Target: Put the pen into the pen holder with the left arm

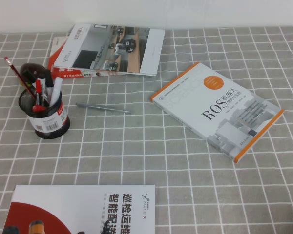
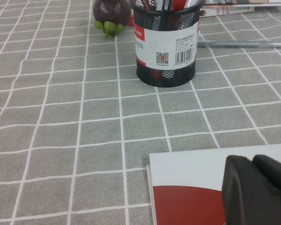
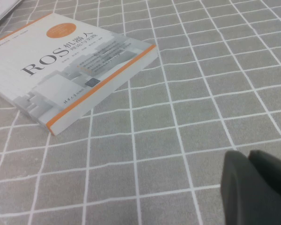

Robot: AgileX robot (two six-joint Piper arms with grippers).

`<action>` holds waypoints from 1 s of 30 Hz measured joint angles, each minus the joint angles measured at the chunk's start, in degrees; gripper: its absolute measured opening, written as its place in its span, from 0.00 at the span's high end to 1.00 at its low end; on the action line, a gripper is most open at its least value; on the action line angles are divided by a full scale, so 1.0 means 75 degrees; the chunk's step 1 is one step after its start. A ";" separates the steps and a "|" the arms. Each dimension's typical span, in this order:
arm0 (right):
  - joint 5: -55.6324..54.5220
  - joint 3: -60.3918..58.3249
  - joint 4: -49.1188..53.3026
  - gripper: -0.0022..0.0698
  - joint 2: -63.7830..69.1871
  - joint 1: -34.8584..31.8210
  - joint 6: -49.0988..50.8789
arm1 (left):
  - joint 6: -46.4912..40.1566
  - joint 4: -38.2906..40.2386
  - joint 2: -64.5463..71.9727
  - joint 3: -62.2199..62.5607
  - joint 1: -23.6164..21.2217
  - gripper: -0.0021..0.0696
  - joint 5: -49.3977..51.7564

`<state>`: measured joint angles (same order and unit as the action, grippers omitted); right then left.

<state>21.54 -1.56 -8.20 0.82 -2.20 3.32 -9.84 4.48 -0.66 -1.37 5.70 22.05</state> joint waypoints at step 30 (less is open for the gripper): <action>0.0000 0.0000 0.0000 0.99 0.0000 0.0000 0.0000 | 0.0000 -0.0158 0.0000 0.0000 0.0000 0.97 -0.0071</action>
<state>21.54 -1.56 -8.20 0.82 -2.20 3.32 -9.84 3.30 -0.66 -1.37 5.70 21.51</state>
